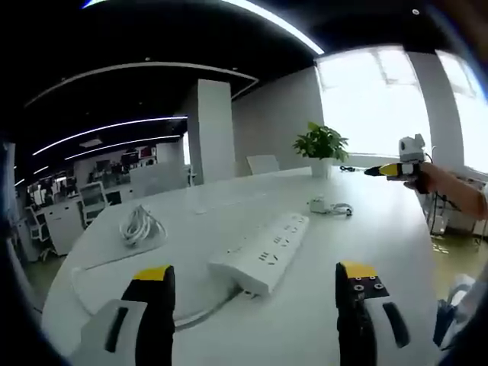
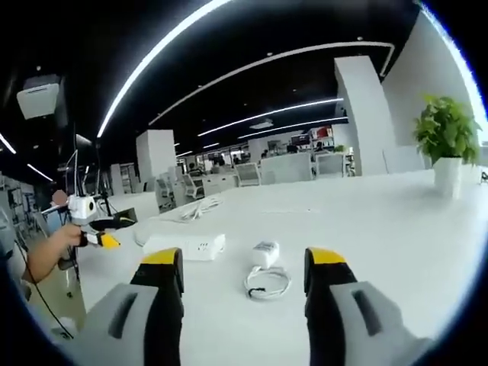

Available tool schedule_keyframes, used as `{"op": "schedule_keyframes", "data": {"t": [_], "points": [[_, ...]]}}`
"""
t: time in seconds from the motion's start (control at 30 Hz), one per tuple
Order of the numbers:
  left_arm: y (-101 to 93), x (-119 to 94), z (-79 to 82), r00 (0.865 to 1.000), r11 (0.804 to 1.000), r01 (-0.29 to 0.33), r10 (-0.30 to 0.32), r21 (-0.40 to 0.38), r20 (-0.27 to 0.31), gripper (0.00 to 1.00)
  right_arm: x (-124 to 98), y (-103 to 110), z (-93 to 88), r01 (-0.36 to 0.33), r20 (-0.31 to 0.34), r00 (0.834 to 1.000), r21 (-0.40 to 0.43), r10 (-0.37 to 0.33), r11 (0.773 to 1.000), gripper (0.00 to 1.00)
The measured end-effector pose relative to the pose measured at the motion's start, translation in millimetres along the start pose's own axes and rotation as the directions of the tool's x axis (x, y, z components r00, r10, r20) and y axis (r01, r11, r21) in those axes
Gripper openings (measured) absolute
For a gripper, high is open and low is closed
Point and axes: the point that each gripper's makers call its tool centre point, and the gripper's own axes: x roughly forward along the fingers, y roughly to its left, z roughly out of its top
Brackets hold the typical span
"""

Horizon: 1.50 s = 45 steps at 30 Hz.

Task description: Straighten the power strip on the desk, plug the charger into it

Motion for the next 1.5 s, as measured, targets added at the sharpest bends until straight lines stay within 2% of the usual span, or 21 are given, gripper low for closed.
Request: {"op": "schedule_keyframes", "data": {"t": [0.23,0.3,0.37,0.43,0.47,0.53,0.63,0.7,0.77,0.9,1.1,1.23,1.37,1.4,1.47,1.5], "points": [[0.9,2,-5.8,1.0,1.0,0.002,-0.002,-0.01,-0.008,0.88,1,-6,-9.3,0.032,-0.021,0.999,-0.068,-0.033,0.997,0.76],[1.0,3,-7.1,1.0,1.0,0.003,-0.003,-0.013,-0.01,0.88,2,-3,-11.1,0.022,-0.024,0.999,-0.081,-0.024,0.997,0.75],[0.8,4,-7.8,1.0,1.0,0.004,-0.005,-0.015,-0.013,0.88,3,11,-13.7,-0.058,-0.048,0.997,-0.139,0.052,0.989,0.67],[0.5,5,-8.1,1.0,1.0,0.005,-0.006,-0.016,-0.013,0.88,2,23,-10.9,-0.09,-0.032,0.996,-0.172,0.085,0.981,0.65],[0.7,5,-8.2,1.0,1.0,0.005,-0.005,-0.016,-0.013,0.88,2,27,-9.4,-0.095,-0.019,0.995,-0.163,0.093,0.982,0.62],[1.0,6,-9.0,1.0,1.0,0.005,-0.005,-0.018,-0.014,0.87,3,31,-2.1,-0.097,0.028,0.995,-0.08,0.1,0.992,0.48],[1.2,7,-10.5,1.0,1.0,0.006,-0.006,-0.021,-0.016,0.87,4,29,7.4,-0.106,0.076,0.992,0.013,0.105,0.994,0.46],[0.8,7,-11.7,1.0,1.0,0.008,-0.008,-0.021,-0.018,0.87,3,30,13.5,-0.122,0.107,0.987,0.007,0.121,0.992,0.43],[1.3,7,-12.8,1.0,1.0,0.007,-0.008,-0.019,-0.021,0.87,1,29,25.5,-0.138,0.182,0.974,0.001,0.136,0.99,0.39],[4.2,7,-15.0,1.0,1.0,0.003,-0.003,-0.018,-0.028,0.86,2,28,21.5,-0.122,0.159,0.979,-0.039,0.126,0.992,0.39],[5.1,9,-16.2,1.0,1.0,0.003,-0.003,-0.022,-0.029,0.86,7,32,10.6,-0.143,0.13,0.981,-0.016,0.144,0.99,0.37],[3.5,11,-19.0,0.999,1.0,0.007,-0.007,-0.021,-0.038,0.86,10,31,9.5,-0.167,0.118,0.979,0.005,0.165,0.986,0.38],[3.7,11,-19.6,0.999,1.0,0.006,-0.007,-0.023,-0.038,0.86,11,30,10.4,-0.192,0.122,0.977,0.135,0.176,0.972,0.39],[4.1,11,-19.5,0.999,1.0,0.005,-0.006,-0.025,-0.036,0.86,11,30,11.2,-0.203,0.127,0.974,0.143,0.185,0.969,0.39],[4.9,11,-19.6,0.999,1.0,0.003,-0.004,-0.028,-0.036,0.85,8,35,9.4,-0.246,0.12,0.965,0.089,0.235,0.965,0.39],[4.9,11,-19.8,0.999,1.0,0.003,-0.004,-0.029,-0.036,0.85,8,36,7.0,-0.237,0.109,0.966,0.031,0.232,0.971,0.41]]}}
